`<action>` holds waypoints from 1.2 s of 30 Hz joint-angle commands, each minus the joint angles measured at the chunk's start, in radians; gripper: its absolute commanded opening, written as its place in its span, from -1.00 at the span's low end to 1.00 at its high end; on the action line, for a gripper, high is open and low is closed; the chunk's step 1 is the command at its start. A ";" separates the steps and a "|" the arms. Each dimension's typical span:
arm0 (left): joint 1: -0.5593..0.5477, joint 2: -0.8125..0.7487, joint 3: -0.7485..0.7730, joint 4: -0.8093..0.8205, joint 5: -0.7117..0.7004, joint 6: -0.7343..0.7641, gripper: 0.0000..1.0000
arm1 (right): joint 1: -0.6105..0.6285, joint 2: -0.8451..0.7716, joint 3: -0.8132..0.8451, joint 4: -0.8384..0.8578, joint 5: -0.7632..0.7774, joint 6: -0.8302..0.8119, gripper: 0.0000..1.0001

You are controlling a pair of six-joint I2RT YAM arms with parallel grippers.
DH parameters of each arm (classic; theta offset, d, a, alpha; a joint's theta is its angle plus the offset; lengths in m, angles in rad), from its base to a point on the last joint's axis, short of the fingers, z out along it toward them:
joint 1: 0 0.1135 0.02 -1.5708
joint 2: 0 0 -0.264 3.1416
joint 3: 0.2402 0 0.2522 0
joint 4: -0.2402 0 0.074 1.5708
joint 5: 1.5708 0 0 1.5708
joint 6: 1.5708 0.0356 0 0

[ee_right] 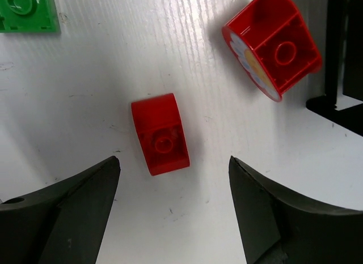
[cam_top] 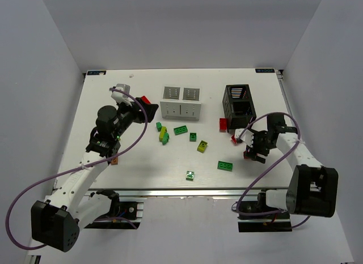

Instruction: Sort the legos into containers by color

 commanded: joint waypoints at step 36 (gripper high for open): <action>-0.008 -0.005 0.031 -0.008 -0.001 0.014 0.65 | 0.112 0.143 -0.002 0.039 0.047 -0.057 -0.36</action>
